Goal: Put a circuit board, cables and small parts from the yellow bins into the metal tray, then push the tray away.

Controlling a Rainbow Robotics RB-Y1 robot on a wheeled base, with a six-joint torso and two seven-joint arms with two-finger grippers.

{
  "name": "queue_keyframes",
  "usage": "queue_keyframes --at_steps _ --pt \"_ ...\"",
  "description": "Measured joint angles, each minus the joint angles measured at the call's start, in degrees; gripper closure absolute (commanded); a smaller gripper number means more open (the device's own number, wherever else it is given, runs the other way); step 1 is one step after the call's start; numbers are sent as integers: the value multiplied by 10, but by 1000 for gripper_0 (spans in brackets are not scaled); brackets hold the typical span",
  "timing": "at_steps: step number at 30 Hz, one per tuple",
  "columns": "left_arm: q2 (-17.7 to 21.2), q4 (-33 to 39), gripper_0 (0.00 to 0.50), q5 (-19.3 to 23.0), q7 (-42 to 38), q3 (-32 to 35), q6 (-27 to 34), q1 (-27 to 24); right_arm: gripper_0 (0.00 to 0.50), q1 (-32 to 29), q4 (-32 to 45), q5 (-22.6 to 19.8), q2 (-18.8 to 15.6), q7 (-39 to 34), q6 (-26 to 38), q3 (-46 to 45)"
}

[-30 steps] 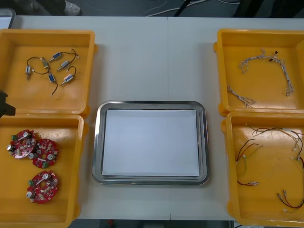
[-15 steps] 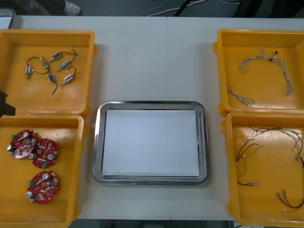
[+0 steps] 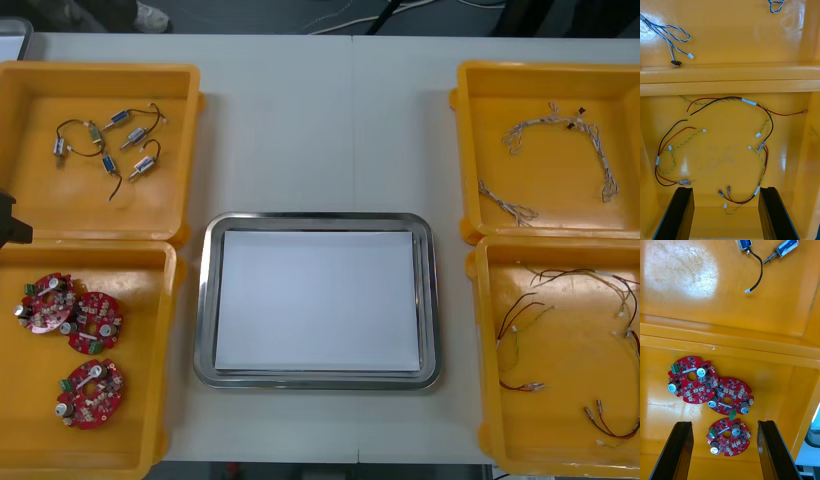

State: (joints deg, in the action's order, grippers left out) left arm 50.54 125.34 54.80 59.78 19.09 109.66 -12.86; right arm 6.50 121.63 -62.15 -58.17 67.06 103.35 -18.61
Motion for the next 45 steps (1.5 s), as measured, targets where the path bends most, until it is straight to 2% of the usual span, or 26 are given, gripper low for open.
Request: queue_keyframes --at_steps 30,39,45 --pt "-11 -6 0 7 0 0 0 1 0 -8 0 0 2 0 0 0" --pt "-3 -70 0 54 1 0 0 -21 0 -40 -5 0 2 0 -31 0" --pt "9 -89 0 55 48 -1 0 -24 0 -53 -18 0 2 0 -48 1"
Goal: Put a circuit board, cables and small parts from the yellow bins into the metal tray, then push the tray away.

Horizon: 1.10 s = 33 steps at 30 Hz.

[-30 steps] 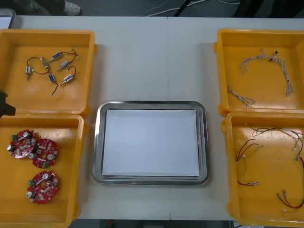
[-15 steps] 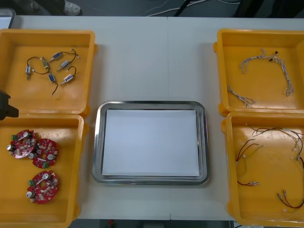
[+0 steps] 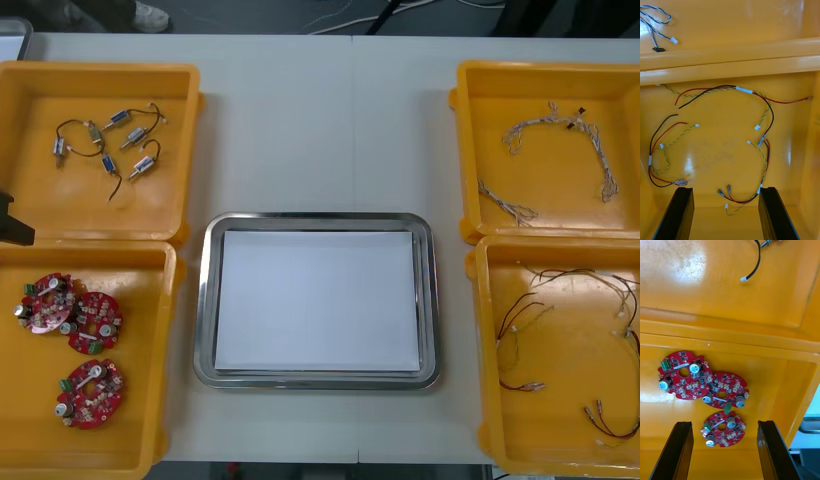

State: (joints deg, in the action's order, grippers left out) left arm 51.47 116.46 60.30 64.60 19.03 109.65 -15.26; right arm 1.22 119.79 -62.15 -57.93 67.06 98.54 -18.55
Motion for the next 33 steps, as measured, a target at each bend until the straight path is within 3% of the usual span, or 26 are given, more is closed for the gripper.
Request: queue_keyframes --at_steps 7,12,21,33 --pt "14 15 0 -1 129 0 -35 37 0 -13 -5 7 0 0 -18 0" --pt "17 41 0 -7 129 0 -62 77 0 -26 -5 17 0 5 -37 0" --pt "18 77 0 -15 129 2 -117 159 0 -56 -13 29 0 79 -74 0" --pt "23 111 0 -14 129 18 -198 259 0 -62 -117 18 0 200 -125 13"
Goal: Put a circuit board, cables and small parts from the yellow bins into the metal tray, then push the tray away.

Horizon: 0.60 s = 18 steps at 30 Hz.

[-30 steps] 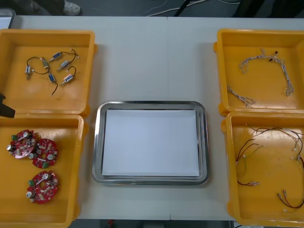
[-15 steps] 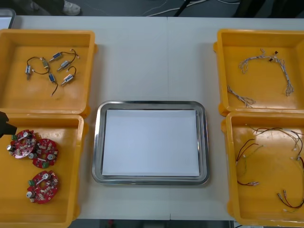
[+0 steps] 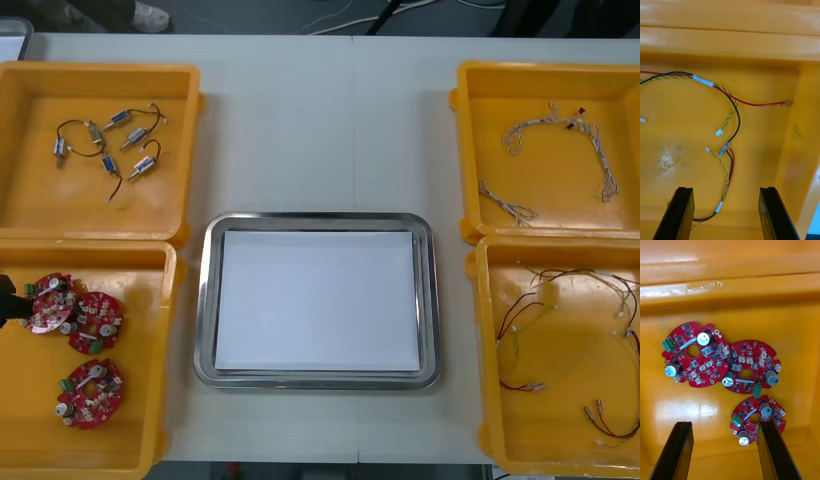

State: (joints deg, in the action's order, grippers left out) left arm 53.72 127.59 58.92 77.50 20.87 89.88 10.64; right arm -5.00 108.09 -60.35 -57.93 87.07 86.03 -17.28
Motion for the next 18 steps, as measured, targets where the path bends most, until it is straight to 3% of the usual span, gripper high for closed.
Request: queue_keyframes --at_steps 18 --pt "2 7 0 -3 -7 0 -117 110 0 -63 -10 4 1 8 -65 14"
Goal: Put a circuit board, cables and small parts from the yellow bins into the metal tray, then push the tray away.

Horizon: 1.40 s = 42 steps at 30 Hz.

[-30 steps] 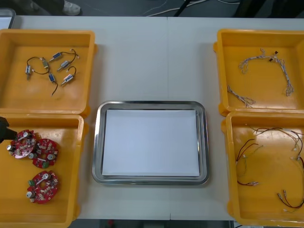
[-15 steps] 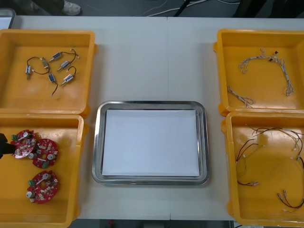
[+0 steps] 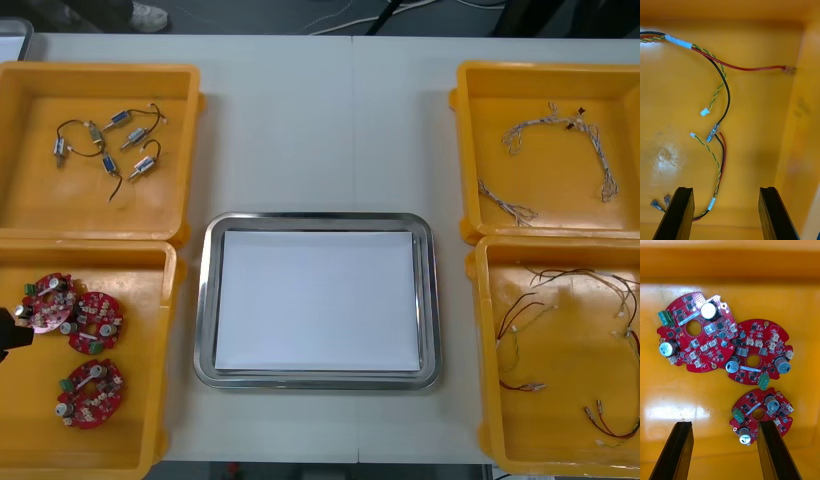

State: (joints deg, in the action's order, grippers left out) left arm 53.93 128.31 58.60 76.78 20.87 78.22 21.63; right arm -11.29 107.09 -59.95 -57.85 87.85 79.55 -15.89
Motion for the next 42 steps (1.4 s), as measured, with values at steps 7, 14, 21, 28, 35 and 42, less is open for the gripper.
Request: queue_keyframes --at_steps 7,14,21,28,35,42 --pt "0 1 0 -28 -78 -3 -5 18 0 -6 0 21 19 0 -5 0" --pt "0 2 0 -59 -217 -33 19 9 0 -6 0 40 48 1 -6 1" --pt "-4 2 0 -61 -229 -46 60 -22 0 -7 0 64 65 2 -6 10" --pt "-22 2 0 -91 -235 -58 68 -43 0 -8 -1 88 76 2 -12 17" --pt "-47 2 0 -115 -276 -73 68 -58 0 -8 -20 100 79 3 -51 42" --pt "-68 -3 0 -137 -282 -85 68 -58 0 -8 -26 110 81 3 -68 58"
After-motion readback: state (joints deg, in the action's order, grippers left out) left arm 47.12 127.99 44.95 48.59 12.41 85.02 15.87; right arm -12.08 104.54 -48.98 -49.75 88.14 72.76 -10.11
